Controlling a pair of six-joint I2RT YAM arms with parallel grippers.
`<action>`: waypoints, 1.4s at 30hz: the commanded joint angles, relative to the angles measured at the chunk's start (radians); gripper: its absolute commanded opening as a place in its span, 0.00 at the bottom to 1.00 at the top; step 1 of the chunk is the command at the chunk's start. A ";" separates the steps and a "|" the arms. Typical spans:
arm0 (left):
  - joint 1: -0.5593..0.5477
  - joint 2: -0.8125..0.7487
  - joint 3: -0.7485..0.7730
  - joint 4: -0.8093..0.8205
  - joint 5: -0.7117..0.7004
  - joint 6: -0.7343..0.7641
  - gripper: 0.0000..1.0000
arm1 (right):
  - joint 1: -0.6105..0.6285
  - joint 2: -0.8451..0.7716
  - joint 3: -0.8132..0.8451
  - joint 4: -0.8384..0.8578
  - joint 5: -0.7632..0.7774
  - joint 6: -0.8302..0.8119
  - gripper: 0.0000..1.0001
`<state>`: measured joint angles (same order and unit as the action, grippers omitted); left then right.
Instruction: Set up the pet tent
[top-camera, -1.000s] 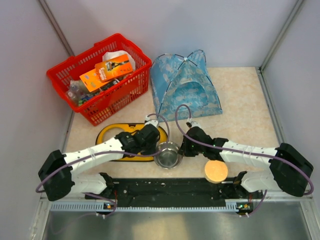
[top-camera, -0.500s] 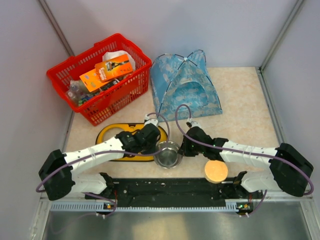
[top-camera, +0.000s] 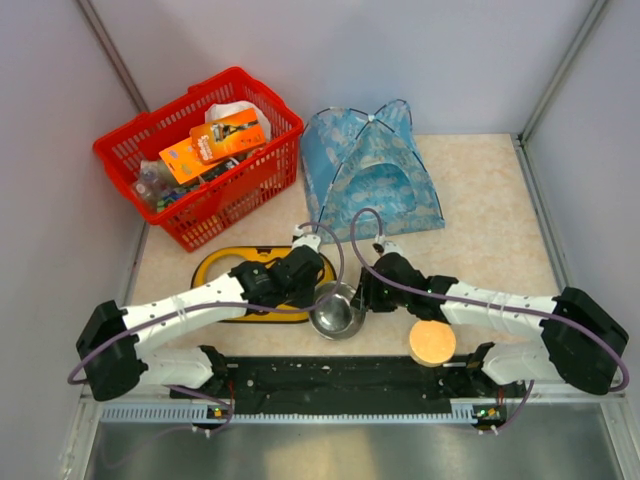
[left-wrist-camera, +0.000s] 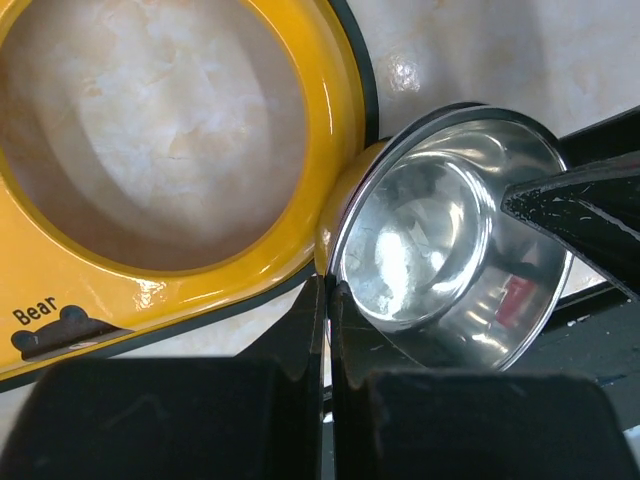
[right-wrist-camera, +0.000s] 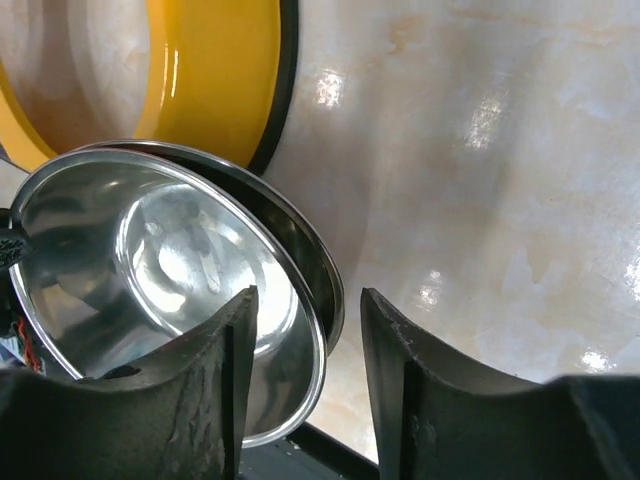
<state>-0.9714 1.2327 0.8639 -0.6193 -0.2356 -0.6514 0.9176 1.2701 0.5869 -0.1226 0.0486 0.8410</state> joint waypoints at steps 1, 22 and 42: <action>-0.001 -0.059 0.021 0.015 -0.033 0.001 0.00 | -0.006 -0.063 -0.004 0.038 0.016 -0.016 0.47; -0.001 -0.133 -0.017 0.056 -0.025 -0.022 0.00 | -0.006 -0.078 -0.007 0.101 -0.096 -0.083 0.54; -0.001 -0.217 -0.062 0.021 -0.146 -0.074 0.58 | -0.005 -0.222 0.066 -0.038 0.010 -0.091 0.00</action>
<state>-0.9699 1.0737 0.8234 -0.6285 -0.3237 -0.7013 0.9077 1.1080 0.5652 -0.1207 -0.0212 0.7506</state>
